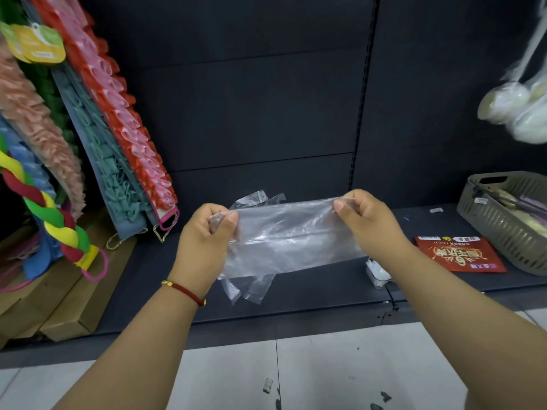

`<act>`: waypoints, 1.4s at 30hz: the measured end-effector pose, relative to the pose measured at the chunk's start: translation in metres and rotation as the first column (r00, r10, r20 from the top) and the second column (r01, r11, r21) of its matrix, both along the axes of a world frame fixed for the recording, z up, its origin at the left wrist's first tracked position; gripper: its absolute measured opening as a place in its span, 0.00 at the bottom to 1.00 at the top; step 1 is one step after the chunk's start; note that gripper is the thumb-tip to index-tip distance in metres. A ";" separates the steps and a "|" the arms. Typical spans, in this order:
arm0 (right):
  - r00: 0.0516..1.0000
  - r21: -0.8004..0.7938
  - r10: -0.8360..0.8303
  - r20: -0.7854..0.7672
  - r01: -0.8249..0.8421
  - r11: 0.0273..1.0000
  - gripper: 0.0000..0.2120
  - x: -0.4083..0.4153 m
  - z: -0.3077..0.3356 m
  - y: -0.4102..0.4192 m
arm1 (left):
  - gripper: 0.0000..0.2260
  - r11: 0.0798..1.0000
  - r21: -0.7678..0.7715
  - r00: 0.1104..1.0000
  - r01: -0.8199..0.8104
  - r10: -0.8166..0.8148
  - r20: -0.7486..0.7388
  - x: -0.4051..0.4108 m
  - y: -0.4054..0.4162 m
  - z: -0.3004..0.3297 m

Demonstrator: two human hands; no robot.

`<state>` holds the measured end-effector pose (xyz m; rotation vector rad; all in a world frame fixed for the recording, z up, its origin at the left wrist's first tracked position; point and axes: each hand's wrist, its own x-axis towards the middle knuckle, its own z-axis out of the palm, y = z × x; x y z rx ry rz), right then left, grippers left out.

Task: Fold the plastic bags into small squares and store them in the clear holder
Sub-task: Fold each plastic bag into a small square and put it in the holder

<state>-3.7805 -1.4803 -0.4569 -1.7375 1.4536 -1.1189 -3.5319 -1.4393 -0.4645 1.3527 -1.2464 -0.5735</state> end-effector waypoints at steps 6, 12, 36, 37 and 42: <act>0.996 -0.031 -0.052 -0.068 0.049 0.998 0.08 0.009 -0.004 0.002 | 0.08 0.985 -0.071 0.978 -0.158 0.166 0.128 0.000 -0.004 -0.003; 0.960 0.101 0.151 0.237 -0.179 0.979 0.36 -0.001 -0.004 0.000 | 0.06 0.972 0.019 0.972 -0.234 0.234 -0.002 0.005 -0.007 -0.001; 0.960 0.100 0.125 0.251 -0.154 0.983 0.14 -0.010 -0.007 -0.003 | 0.17 0.922 0.249 0.924 0.297 -0.212 -0.317 0.030 -0.001 0.007; 0.959 0.104 0.124 0.254 -0.155 0.982 0.14 -0.011 -0.007 -0.003 | 0.17 0.921 0.248 0.923 0.300 -0.216 -0.318 0.031 -0.001 0.007; 0.961 0.101 0.127 0.247 -0.156 0.983 0.15 -0.012 -0.006 -0.004 | 0.17 0.922 0.232 0.928 0.310 -0.241 -0.283 0.032 0.000 0.008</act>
